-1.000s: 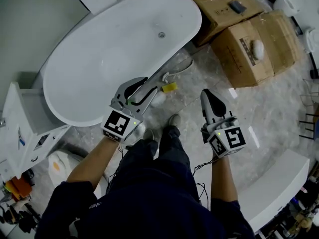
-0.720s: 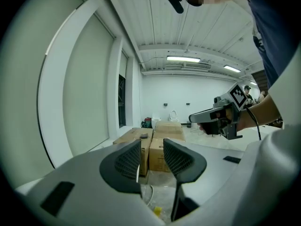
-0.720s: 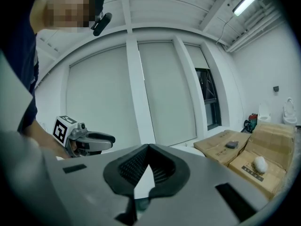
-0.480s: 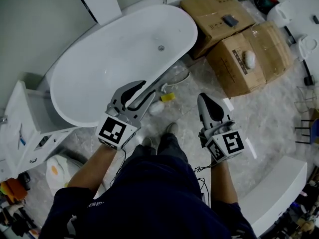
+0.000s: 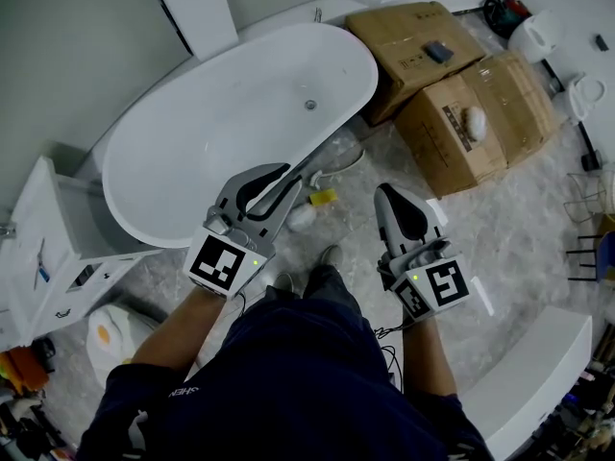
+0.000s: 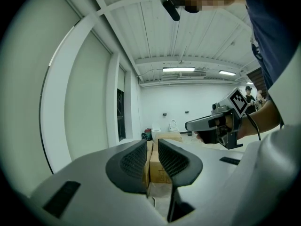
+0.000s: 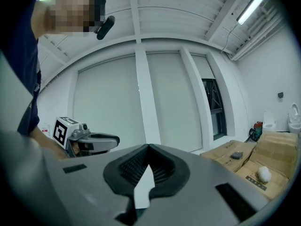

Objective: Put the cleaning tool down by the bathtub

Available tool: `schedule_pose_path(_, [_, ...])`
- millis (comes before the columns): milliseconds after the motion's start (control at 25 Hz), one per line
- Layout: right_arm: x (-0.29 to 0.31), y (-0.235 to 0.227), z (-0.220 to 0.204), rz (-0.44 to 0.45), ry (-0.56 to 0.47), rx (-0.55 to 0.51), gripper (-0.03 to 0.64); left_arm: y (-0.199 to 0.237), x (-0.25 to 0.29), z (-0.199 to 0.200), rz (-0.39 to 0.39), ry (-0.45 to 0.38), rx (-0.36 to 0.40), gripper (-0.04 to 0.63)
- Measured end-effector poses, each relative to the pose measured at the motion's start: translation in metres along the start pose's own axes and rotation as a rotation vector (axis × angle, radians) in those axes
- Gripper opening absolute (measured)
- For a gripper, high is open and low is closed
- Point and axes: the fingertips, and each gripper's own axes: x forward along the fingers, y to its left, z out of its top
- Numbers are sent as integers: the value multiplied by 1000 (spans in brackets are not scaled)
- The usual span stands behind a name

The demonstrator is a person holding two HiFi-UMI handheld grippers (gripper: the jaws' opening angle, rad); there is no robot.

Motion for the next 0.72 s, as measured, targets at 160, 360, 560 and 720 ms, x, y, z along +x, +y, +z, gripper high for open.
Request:
schedule_pose_path(160, [0,8,3,2,0,-9,5,-1,-4,8,0,-14,8,74])
schedule_pose_path(360, [-1,12,7,12,2,-23,5,0,-6,15,1,-27,14,52])
schedule_pose_path(560, [0,14,8,20,6,-22,5,1,-5,16,-1,-29,17,44])
schedule_pose_path(720, [2,17,10,26,11,-28,5,2,-5,17,-1,-29,12,41])
